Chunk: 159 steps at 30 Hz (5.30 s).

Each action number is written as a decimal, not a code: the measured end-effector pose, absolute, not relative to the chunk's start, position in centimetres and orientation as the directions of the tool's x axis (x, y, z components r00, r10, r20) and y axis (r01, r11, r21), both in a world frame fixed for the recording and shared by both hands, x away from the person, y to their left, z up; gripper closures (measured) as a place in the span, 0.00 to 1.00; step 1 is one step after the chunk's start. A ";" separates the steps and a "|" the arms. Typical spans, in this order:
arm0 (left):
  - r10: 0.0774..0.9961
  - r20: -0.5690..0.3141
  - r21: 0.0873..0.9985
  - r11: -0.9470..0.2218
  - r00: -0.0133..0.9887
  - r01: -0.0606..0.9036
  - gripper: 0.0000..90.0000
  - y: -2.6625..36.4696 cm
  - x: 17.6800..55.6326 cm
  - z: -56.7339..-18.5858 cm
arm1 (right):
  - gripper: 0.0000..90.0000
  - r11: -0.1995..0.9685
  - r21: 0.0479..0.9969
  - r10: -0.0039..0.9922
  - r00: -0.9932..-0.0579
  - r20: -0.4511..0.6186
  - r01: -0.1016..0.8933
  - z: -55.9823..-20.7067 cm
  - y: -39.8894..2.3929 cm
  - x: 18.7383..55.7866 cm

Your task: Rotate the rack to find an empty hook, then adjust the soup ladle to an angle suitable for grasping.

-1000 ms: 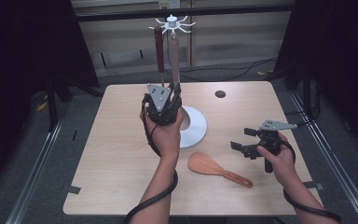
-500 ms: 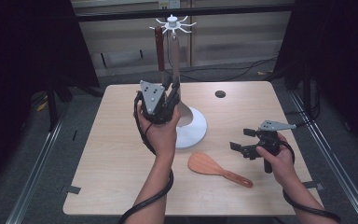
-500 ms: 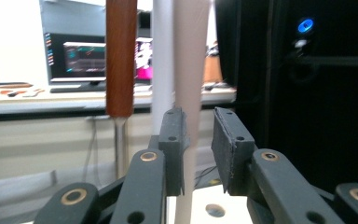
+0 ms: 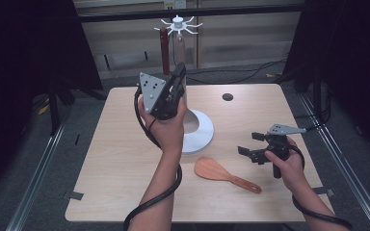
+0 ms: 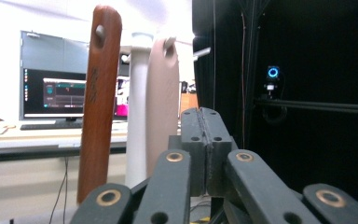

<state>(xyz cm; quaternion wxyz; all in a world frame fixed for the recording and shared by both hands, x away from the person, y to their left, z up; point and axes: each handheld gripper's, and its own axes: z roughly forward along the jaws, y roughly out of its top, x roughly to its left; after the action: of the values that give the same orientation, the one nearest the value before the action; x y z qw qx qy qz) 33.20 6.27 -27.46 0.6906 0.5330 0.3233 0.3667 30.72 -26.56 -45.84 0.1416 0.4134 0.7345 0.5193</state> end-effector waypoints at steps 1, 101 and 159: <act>0.846 -0.053 0.969 0.172 0.531 -0.176 1.00 6.2 33.2 -27.3 | 0.08 0.117 0.880 0.753 -0.619 0.223 0.460 -45.8 -26.6 30.7; 0.847 -0.107 0.970 0.205 0.521 -0.134 0.76 9.7 33.9 -29.5 | 0.08 0.155 0.873 0.753 -0.627 0.198 0.462 -46.3 -26.4 30.8; 0.827 -0.086 0.996 0.056 0.555 0.071 0.10 12.9 31.4 -41.1 | 0.08 0.234 0.861 0.727 -0.669 0.153 0.451 -46.5 -25.3 30.5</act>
<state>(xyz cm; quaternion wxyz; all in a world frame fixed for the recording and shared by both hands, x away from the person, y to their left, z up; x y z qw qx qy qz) 31.37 12.90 -41.10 0.6291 0.6180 0.3634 0.3004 30.50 -25.30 -46.48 0.1419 0.3813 0.7725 0.4875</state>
